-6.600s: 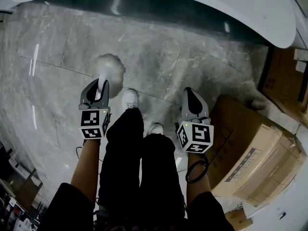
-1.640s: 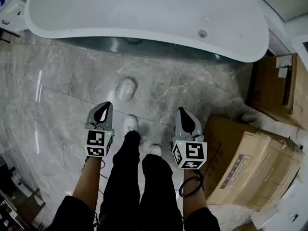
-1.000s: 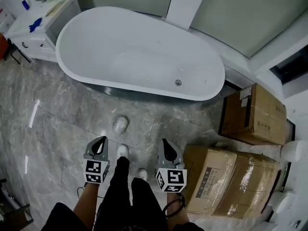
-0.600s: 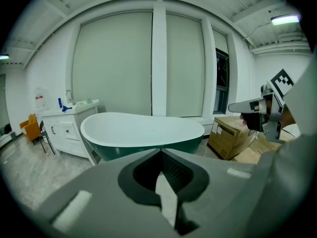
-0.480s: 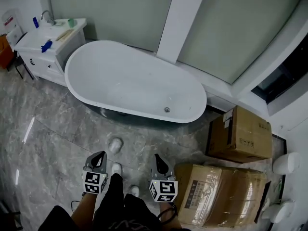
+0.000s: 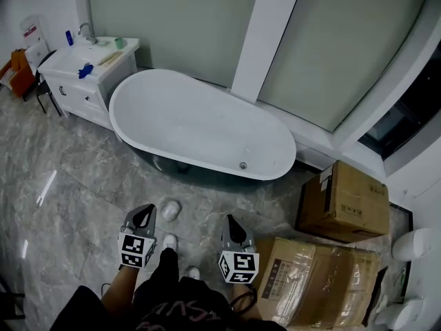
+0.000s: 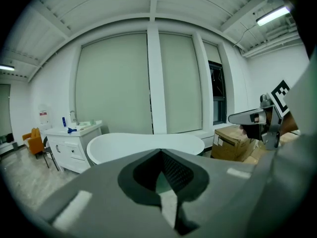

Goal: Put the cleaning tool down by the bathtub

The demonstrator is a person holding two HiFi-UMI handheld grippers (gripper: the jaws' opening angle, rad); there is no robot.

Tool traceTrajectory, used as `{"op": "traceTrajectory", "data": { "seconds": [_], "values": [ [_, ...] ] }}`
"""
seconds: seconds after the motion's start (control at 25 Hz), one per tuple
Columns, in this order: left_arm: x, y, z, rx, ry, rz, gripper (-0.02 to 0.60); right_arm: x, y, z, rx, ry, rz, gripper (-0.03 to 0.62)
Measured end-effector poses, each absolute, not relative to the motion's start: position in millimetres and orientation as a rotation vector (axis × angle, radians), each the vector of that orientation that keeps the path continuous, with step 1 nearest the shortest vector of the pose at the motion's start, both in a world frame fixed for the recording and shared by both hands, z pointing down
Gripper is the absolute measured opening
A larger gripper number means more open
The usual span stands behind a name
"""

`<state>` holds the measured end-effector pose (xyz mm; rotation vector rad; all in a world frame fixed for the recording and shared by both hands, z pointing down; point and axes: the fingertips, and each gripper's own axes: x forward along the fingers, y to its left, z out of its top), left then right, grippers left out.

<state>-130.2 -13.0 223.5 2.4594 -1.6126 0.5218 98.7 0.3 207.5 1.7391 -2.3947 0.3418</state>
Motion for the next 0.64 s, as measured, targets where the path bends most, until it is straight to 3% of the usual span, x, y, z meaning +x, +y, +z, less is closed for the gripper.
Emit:
{"op": "traceTrajectory", "data": {
  "seconds": [0.64],
  "values": [
    [-130.6,26.0,187.0,2.507,-1.696,0.472,0.0,100.3,34.0,169.7,1.686,-2.483,0.198,0.021]
  ]
}}
